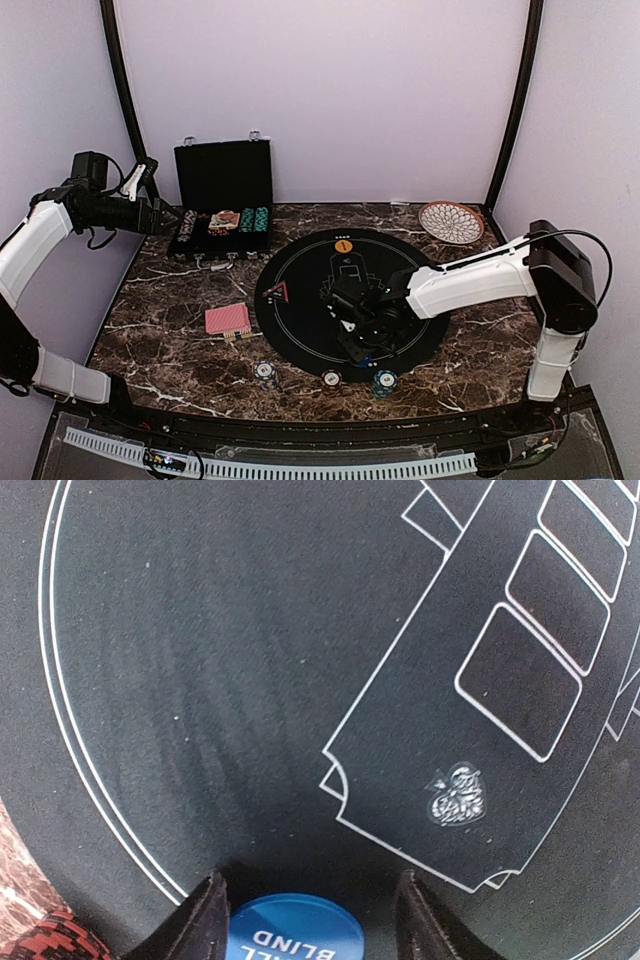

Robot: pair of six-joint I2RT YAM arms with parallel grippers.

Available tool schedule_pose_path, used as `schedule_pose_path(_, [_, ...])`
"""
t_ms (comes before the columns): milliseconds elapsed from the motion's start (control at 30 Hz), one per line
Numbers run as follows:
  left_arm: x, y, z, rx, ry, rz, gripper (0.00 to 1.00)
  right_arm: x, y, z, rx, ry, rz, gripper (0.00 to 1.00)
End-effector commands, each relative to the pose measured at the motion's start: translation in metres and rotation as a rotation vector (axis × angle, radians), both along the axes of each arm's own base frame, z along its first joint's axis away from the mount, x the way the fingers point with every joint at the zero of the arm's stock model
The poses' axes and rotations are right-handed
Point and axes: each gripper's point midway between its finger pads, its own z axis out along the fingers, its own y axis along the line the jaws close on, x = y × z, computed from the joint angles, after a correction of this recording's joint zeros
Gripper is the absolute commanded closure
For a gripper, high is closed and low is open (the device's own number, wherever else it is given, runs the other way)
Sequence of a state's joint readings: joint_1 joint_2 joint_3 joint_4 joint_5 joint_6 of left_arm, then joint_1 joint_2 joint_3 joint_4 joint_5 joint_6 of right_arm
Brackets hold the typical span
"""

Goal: Distribute texas hold em gaming equipment

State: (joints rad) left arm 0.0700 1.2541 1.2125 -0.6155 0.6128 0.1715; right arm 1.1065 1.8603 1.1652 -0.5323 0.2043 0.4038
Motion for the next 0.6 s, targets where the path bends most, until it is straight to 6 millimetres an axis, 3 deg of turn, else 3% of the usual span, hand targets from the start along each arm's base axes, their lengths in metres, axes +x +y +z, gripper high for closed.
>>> schedule_pose_path(0, [0.000, 0.000, 0.012, -0.010, -0.020, -0.006, 0.01, -0.010, -0.015, -0.010, -0.048, 0.004, -0.014, 0.47])
schedule_pose_path(567, [0.001, -0.001, 0.020, -0.016, -0.030, -0.002, 0.01, -0.002, -0.077, -0.005, -0.115, -0.050, -0.120, 0.55])
